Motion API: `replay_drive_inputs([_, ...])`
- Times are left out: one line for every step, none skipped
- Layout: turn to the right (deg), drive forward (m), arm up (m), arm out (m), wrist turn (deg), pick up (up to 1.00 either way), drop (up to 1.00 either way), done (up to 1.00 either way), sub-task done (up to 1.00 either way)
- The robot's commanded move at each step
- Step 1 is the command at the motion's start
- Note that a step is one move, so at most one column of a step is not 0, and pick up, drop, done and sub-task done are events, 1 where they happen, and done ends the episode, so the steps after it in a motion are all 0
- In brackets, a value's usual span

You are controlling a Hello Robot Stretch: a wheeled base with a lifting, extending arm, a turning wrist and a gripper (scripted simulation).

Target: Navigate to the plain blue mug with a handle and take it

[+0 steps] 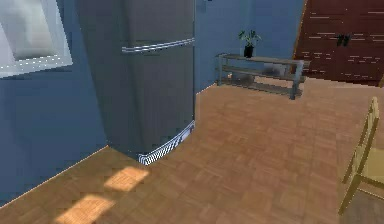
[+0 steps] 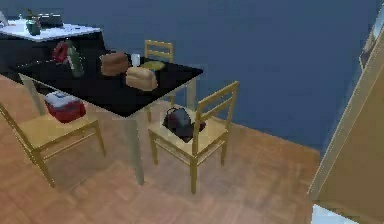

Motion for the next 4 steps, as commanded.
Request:
replay_drive_inputs([30.0, 0.0, 0.0, 0.0, 0.0, 0.0, 0.0, 0.0, 0.0])
replay_drive_inputs([0.0, 0.15, 0.0, 0.0, 0.0, 0.0, 0.0, 0.0, 0.0])
replay_drive_inputs([45.0, 0.0, 0.0, 0.0, 0.0, 0.0, 0.0, 0.0, 0.0])
replay_drive_inputs([42.0, 0.0, 0.0, 0.0, 0.0, 0.0, 0.0, 0.0, 0.0])
